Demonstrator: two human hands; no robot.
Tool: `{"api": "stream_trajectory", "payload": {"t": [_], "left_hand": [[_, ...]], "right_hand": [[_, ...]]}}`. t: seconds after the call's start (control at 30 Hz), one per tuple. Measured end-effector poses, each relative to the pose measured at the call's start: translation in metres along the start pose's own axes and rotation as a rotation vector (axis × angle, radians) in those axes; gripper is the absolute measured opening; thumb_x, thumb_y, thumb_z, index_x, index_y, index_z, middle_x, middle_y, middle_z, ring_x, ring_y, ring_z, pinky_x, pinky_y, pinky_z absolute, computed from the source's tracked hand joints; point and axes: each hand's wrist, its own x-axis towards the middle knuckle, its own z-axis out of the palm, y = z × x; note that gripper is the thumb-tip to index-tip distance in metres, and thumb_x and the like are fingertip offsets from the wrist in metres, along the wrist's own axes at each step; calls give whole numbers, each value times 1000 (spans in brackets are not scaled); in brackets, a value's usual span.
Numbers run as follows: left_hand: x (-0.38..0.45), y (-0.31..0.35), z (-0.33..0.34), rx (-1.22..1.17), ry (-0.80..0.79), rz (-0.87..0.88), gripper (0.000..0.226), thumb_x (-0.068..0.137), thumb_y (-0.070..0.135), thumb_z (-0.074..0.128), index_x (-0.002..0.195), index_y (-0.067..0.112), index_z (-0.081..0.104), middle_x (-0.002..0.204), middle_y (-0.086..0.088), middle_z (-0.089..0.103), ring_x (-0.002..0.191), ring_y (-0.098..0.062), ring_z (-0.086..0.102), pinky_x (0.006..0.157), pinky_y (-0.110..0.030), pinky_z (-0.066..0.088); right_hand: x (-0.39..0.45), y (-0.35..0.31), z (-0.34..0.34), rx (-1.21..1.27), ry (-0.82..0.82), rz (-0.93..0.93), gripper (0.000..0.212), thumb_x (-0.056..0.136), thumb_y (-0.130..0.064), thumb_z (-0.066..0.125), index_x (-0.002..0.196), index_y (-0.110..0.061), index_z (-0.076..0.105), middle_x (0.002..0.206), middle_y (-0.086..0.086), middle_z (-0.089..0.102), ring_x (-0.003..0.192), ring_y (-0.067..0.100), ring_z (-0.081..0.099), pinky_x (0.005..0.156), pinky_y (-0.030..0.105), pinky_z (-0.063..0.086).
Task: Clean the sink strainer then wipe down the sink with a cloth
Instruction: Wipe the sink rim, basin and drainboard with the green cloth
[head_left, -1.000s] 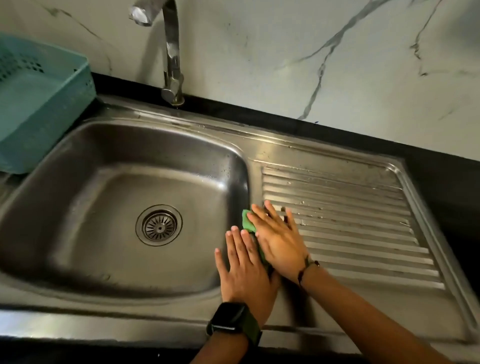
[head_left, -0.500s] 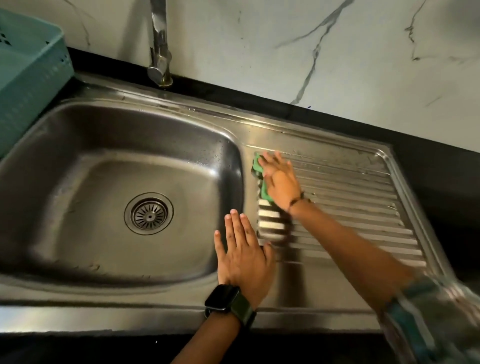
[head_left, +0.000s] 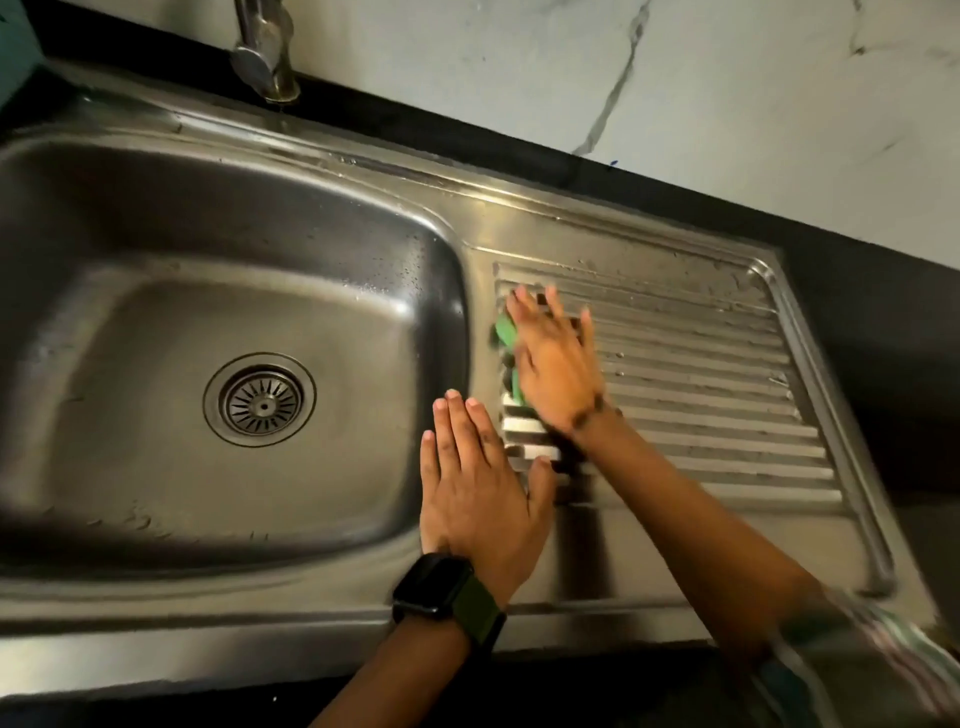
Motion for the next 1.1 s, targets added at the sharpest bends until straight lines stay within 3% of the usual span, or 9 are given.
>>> {"api": "stream_trajectory", "payload": {"t": [0.1, 0.2, 0.3, 0.4, 0.53, 0.67, 0.8, 0.97, 1.1], "left_hand": [[0, 1, -2, -14, -4, 8, 77, 90, 54, 12, 143, 3, -11, 155, -15, -12, 143, -25, -13, 113, -36, -10], [2, 0, -7, -123, -59, -8, 74, 90, 52, 10, 145, 6, -8, 156, -11, -9, 144, -20, -11, 116, -35, -7], [5, -1, -9, -305, -54, -31, 69, 92, 48, 15, 146, 8, 1, 157, -8, -2, 144, -17, -5, 117, -32, -4], [5, -4, -8, -375, -23, -17, 65, 94, 45, 15, 146, 8, 6, 157, -8, 2, 145, -16, -3, 116, -30, -3], [7, -5, -1, -362, -15, 44, 73, 86, 55, 5, 146, 13, -1, 156, -2, -7, 143, -11, -11, 114, -26, -8], [10, -1, 2, -302, 33, 64, 75, 84, 57, 2, 145, 14, 0, 156, -2, -8, 142, -11, -13, 113, -25, -9], [8, 2, 0, -185, 31, 97, 81, 77, 62, -8, 145, 17, -6, 153, 3, -18, 138, -9, -23, 113, -29, -13], [22, 20, 1, -75, 30, 197, 66, 92, 50, 6, 145, 14, -9, 154, -1, -18, 140, -13, -21, 115, -33, -13], [27, 29, 1, -52, 44, 210, 64, 93, 46, 8, 145, 13, -6, 156, -5, -11, 143, -14, -15, 114, -32, -13]], "right_hand": [[72, -5, -12, 103, -15, 141, 51, 94, -19, 36, 144, -19, 24, 156, 0, 17, 145, 24, 5, 116, 52, 5], [81, -8, -13, 113, -51, 137, 49, 96, -15, 35, 144, -14, 25, 157, 3, 15, 145, 25, 5, 117, 47, 8], [35, -17, -13, 145, -66, 27, 52, 96, -13, 34, 145, -11, 19, 157, 7, 13, 145, 28, 4, 118, 41, 7], [-60, -28, -6, 187, -93, -55, 57, 94, -28, 30, 146, -11, 15, 157, 7, 7, 145, 25, -3, 119, 40, 5], [-140, -35, 2, 133, 38, -21, 64, 86, -35, 33, 144, -12, 18, 153, 3, 11, 141, 25, 4, 115, 43, 8], [-61, -7, 5, 8, 32, 107, 63, 91, -32, 25, 147, -15, 3, 156, 5, -4, 144, 26, -9, 112, 42, -10], [35, 55, -4, -45, 49, 261, 60, 93, -22, 34, 147, -11, 9, 158, 7, 5, 145, 30, -1, 116, 49, -1], [80, 75, -19, 32, 16, 217, 53, 94, -11, 36, 145, -9, 19, 157, 9, 10, 145, 31, 1, 117, 45, 7], [25, 48, -19, 168, -2, 27, 47, 96, -11, 34, 143, -10, 26, 155, 10, 17, 145, 29, 2, 117, 38, 4]]}}
